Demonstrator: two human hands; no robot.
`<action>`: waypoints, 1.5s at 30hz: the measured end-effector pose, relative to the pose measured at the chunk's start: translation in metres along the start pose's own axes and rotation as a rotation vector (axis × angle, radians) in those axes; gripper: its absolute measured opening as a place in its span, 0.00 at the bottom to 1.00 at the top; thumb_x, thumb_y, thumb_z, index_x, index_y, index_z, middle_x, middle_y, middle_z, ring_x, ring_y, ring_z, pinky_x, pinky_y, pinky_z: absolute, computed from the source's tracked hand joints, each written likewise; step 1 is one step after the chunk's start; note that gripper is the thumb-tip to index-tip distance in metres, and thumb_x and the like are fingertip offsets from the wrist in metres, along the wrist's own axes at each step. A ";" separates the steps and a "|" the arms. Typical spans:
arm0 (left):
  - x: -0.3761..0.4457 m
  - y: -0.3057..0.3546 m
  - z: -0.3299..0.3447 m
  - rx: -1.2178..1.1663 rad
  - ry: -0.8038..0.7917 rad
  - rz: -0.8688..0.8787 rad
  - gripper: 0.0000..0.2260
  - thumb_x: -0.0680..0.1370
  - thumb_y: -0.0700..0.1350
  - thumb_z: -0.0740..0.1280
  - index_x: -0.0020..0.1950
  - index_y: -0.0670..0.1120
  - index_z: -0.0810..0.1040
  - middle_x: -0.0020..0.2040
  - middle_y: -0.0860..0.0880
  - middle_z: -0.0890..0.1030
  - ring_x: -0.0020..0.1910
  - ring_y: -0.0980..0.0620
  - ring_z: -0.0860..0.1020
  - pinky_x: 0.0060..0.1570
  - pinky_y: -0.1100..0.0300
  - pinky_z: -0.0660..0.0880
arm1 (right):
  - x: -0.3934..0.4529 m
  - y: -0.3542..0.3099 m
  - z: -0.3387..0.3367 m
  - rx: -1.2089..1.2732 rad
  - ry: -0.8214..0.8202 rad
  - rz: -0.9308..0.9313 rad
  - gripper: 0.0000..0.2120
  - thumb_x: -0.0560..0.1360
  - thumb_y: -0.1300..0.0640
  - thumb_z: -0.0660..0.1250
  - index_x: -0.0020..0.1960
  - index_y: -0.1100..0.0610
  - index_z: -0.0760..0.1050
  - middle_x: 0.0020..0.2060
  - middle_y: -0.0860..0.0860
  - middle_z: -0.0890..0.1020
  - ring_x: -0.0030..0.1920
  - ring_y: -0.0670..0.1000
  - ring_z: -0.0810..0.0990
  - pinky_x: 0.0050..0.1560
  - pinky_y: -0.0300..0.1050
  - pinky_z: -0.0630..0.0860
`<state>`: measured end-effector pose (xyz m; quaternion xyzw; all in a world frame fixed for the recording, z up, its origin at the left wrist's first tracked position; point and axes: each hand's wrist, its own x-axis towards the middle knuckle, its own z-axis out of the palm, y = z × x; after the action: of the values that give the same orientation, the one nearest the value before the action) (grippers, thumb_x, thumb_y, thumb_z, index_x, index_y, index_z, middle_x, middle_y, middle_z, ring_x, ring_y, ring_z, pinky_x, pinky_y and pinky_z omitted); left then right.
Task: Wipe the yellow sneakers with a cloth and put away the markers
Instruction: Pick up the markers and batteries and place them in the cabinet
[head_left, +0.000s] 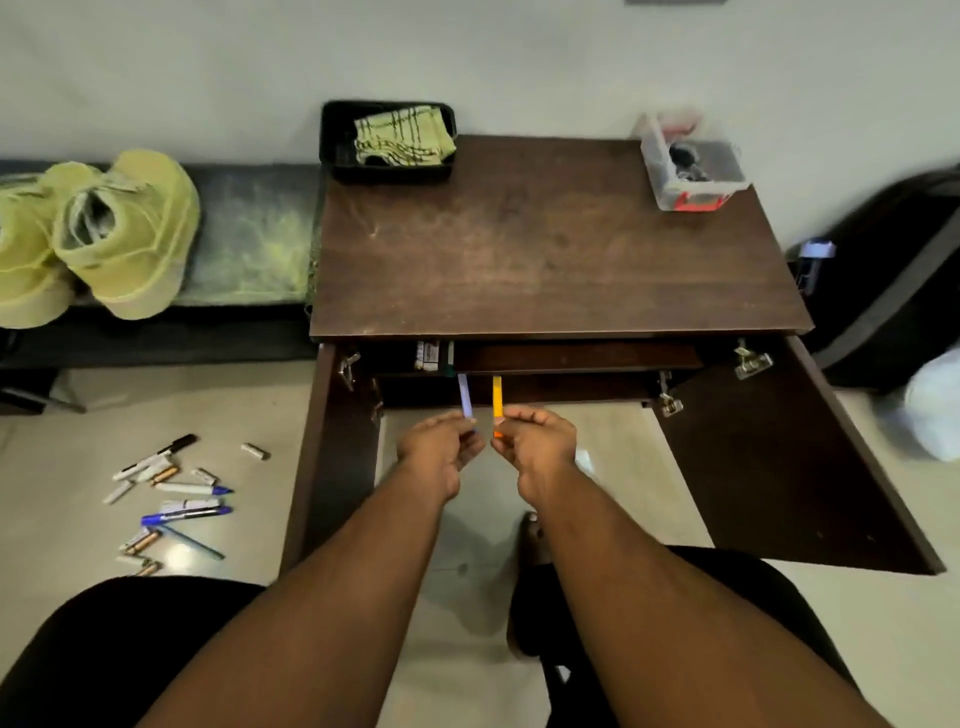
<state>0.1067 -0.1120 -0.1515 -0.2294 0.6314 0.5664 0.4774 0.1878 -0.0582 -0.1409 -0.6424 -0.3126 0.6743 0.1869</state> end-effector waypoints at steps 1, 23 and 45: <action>0.018 0.000 0.007 0.023 0.021 -0.006 0.06 0.76 0.29 0.66 0.48 0.39 0.77 0.38 0.42 0.78 0.31 0.48 0.78 0.26 0.62 0.78 | 0.016 0.000 0.006 -0.014 -0.002 0.009 0.09 0.72 0.73 0.67 0.43 0.60 0.77 0.35 0.56 0.80 0.35 0.51 0.78 0.39 0.45 0.79; 0.152 0.003 0.038 -0.204 0.143 -0.054 0.15 0.71 0.32 0.72 0.57 0.37 0.79 0.51 0.42 0.83 0.42 0.48 0.82 0.33 0.60 0.80 | 0.142 0.003 0.072 -0.017 0.096 -0.018 0.06 0.73 0.73 0.60 0.42 0.69 0.76 0.37 0.59 0.78 0.36 0.54 0.76 0.33 0.39 0.77; 0.118 -0.001 0.009 0.051 0.118 -0.034 0.05 0.76 0.37 0.65 0.41 0.45 0.75 0.33 0.49 0.75 0.28 0.54 0.71 0.27 0.64 0.68 | 0.117 0.005 0.068 -0.628 0.260 -0.195 0.09 0.78 0.59 0.64 0.56 0.60 0.77 0.48 0.54 0.79 0.51 0.54 0.79 0.44 0.42 0.73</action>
<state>0.0586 -0.0738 -0.2529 -0.2608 0.6688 0.5274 0.4545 0.1090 0.0022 -0.2327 -0.7159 -0.5384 0.4368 0.0819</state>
